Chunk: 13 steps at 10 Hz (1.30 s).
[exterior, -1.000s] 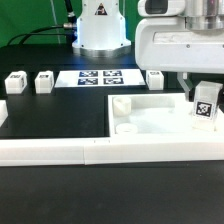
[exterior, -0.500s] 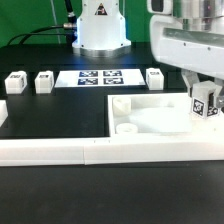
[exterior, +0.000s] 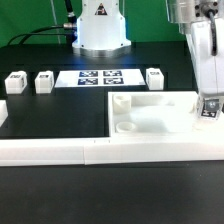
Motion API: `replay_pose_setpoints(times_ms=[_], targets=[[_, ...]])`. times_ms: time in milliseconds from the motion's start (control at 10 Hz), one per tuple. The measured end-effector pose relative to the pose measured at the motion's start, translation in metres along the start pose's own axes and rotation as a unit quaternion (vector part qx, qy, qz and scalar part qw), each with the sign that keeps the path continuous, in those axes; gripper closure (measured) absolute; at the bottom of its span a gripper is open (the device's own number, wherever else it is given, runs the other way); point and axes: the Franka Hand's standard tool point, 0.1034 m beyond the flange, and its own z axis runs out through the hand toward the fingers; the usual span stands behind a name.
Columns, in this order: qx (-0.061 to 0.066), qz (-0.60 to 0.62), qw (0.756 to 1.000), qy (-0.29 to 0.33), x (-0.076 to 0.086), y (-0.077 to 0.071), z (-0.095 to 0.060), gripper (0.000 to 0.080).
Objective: Assemble square table
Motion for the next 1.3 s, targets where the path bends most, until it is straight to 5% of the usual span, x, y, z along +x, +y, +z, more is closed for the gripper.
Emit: replay_pose_setpoints(times_ms=[100, 200, 300, 400, 600, 700, 800, 1000, 1200, 1300], targets=[[0.0, -0.046, 0.999, 0.001, 0.0, 0.0, 0.0, 0.0502], [0.0, -0.144, 0.989, 0.01, -0.005, 0.002, -0.001, 0.0288], [0.009, -0.232, 0.973, 0.01, -0.005, 0.009, -0.001, 0.0179], [0.008, -0.33, 0.944, 0.017, -0.005, 0.014, 0.002, 0.0159], [0.006, -0.415, 0.91, 0.018, -0.002, 0.013, 0.002, 0.0151], [0.0, -0.486, 0.874, 0.022, 0.0, 0.012, 0.002, 0.0151], [-0.012, -0.582, 0.812, 0.028, 0.005, 0.005, 0.001, 0.0151], [-0.017, -0.683, 0.73, 0.024, 0.014, -0.007, -0.001, 0.0151], [-0.018, -0.691, 0.722, 0.026, 0.014, -0.007, 0.0, 0.0151], [-0.017, -0.678, 0.735, 0.026, 0.014, -0.007, 0.0, 0.027]])
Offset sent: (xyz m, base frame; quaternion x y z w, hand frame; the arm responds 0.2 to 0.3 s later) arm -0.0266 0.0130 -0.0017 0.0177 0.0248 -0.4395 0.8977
